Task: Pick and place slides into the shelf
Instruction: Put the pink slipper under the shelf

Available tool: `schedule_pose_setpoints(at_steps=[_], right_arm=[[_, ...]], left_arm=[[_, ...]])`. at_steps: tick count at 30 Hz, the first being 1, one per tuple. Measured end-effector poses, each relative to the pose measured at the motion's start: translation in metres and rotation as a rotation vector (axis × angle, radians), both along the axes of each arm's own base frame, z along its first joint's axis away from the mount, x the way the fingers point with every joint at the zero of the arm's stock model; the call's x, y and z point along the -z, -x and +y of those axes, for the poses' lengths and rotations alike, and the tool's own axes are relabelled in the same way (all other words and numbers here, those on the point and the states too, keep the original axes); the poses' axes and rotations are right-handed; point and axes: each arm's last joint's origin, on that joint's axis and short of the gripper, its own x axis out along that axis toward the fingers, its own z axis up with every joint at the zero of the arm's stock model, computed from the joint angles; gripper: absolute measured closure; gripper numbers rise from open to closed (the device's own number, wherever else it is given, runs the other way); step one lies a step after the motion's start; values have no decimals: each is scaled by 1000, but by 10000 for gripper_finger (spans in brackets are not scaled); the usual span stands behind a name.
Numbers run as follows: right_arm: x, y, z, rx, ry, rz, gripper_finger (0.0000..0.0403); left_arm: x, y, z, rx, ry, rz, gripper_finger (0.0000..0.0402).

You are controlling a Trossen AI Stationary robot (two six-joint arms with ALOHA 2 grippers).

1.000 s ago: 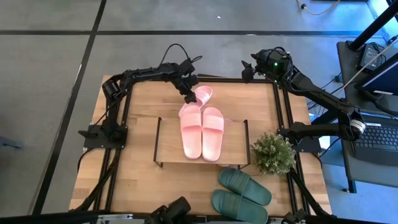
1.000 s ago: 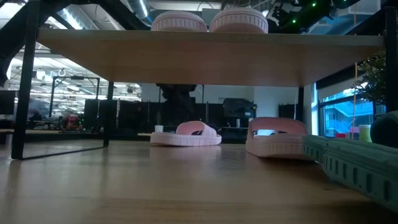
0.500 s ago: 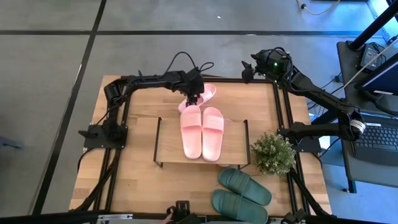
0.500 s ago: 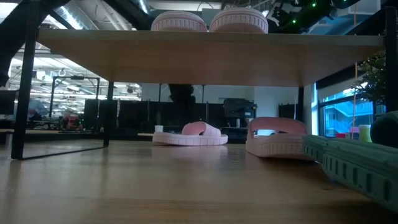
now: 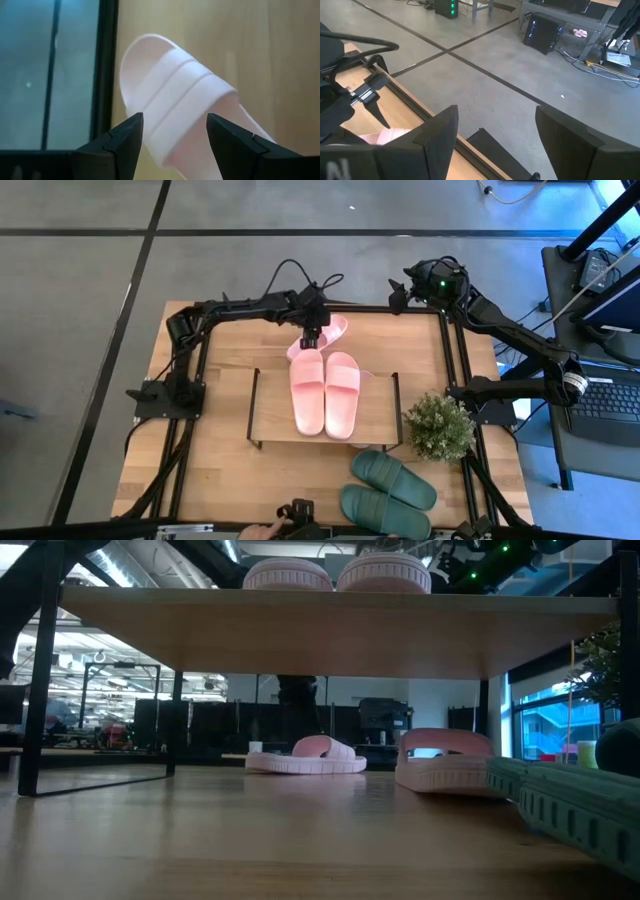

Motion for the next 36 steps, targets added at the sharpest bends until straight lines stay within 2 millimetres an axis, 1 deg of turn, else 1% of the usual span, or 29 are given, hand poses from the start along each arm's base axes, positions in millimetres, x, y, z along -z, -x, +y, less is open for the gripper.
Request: schedule_pose_setpoints(at_steps=[2,4,7,14,20,25,29,32,36], right_arm=[[0,0,0,0,0,0,137],[0,0,0,0,0,0,137],[0,0,0,1,0,0,137],[0,0,0,2,-2,-2,137],[0,0,0,2,-2,-1,137],[0,0,0,2,-4,-3,137],[0,0,0,2,-4,-1,137],[0,0,0,1,-4,0,137],[0,0,0,2,-3,0,137]], left_arm=[[0,-2,1,26,-16,-10,190],[3,-2,1,48,10,-17,190],[7,-1,1,48,33,3,191],[8,0,1,49,41,17,200],[17,-4,4,105,-8,11,207],[28,-7,5,126,1,27,208],[30,-10,8,111,-52,26,208],[28,-12,11,75,-124,20,209],[31,-12,11,75,-120,33,227]])
